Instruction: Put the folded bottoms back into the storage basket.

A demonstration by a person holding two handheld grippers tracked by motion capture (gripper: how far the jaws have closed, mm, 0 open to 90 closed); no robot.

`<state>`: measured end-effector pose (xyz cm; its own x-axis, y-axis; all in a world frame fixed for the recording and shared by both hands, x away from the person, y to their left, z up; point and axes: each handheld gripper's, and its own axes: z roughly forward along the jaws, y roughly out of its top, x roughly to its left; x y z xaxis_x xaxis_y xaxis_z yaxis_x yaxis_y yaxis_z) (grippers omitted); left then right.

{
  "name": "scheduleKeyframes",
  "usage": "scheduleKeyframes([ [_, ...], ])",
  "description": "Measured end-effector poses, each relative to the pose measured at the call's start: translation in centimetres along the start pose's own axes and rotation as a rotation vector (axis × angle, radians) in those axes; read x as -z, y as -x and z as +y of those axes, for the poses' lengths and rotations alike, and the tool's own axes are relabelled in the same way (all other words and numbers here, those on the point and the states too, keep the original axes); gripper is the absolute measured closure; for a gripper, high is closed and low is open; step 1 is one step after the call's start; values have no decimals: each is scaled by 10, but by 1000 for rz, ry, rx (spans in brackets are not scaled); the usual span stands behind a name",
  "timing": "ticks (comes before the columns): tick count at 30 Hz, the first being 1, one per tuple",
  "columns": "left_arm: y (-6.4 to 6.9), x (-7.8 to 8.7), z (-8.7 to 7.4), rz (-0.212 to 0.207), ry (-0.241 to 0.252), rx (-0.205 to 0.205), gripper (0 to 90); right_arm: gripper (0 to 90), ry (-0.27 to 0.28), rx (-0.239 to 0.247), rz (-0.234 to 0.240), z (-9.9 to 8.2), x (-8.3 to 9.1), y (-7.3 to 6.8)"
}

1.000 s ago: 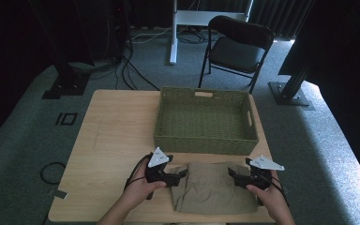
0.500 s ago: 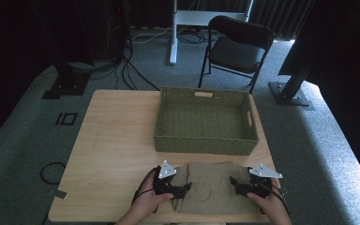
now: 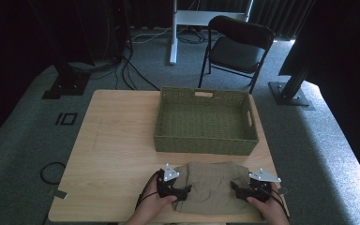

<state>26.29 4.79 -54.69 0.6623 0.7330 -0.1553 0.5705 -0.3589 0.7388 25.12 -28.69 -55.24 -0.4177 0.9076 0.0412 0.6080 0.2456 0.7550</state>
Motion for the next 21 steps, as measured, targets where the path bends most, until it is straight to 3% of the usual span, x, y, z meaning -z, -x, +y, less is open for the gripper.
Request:
scheduleKeyframes([
  [1, -1, 1, 0, 1, 6, 19, 194, 130, -4, -2, -1, -1, -1, 0],
  [10, 0, 11, -6, 30, 0, -7, 193, 120, -22, -25, -4, -6, -2, 0],
  [14, 1, 18, -9, 28, 11, 7, 193, 120, -22, -25, -7, -7, -2, 0],
  [17, -2, 20, -16, 24, -10, 34, 193, 120, -17, -33, 0, -8, -1, 1],
  [21, -3, 17, -19, 26, -28, 34, 193, 118, -21, -28, -3, -8, -1, 1],
])
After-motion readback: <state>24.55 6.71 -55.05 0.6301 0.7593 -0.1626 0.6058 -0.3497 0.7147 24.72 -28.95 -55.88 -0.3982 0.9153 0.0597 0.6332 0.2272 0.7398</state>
